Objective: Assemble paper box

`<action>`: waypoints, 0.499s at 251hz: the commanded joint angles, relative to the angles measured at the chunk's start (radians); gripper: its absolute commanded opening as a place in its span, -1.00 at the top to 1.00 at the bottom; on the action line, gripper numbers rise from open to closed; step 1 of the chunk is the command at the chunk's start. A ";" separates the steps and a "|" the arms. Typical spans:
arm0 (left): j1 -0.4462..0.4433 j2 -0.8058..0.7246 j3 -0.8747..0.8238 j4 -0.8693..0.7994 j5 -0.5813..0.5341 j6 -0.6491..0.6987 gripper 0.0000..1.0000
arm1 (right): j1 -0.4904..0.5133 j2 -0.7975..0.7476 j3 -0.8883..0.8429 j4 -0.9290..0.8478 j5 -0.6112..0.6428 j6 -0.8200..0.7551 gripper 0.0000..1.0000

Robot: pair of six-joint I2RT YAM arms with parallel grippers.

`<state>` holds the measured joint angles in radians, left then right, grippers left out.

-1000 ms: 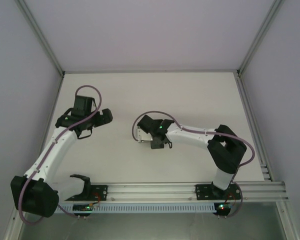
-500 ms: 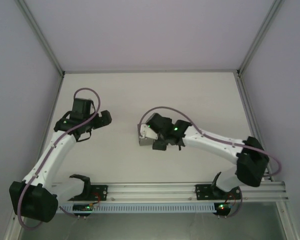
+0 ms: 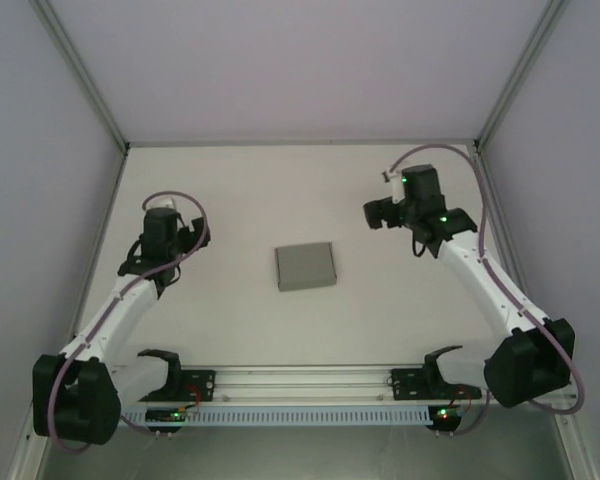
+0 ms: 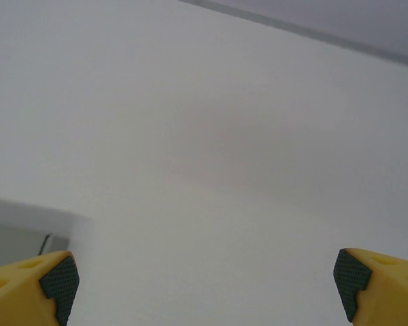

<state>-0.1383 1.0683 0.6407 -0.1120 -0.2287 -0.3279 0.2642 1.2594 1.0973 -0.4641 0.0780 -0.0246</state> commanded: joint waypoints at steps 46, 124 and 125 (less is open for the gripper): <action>0.183 0.159 -0.101 0.411 0.027 0.166 -0.99 | -0.161 0.067 -0.196 0.306 -0.102 0.133 -0.98; 0.228 0.322 -0.206 0.729 0.164 0.167 -0.99 | -0.210 0.086 -0.415 0.575 -0.082 0.087 -0.98; 0.228 0.324 -0.207 0.732 0.167 0.169 -0.99 | -0.210 0.086 -0.418 0.582 -0.080 0.084 -0.98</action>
<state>0.0853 1.3773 0.4332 0.4503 -0.1371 -0.1921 0.0669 1.3464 0.7502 -0.0475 -0.0147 0.0818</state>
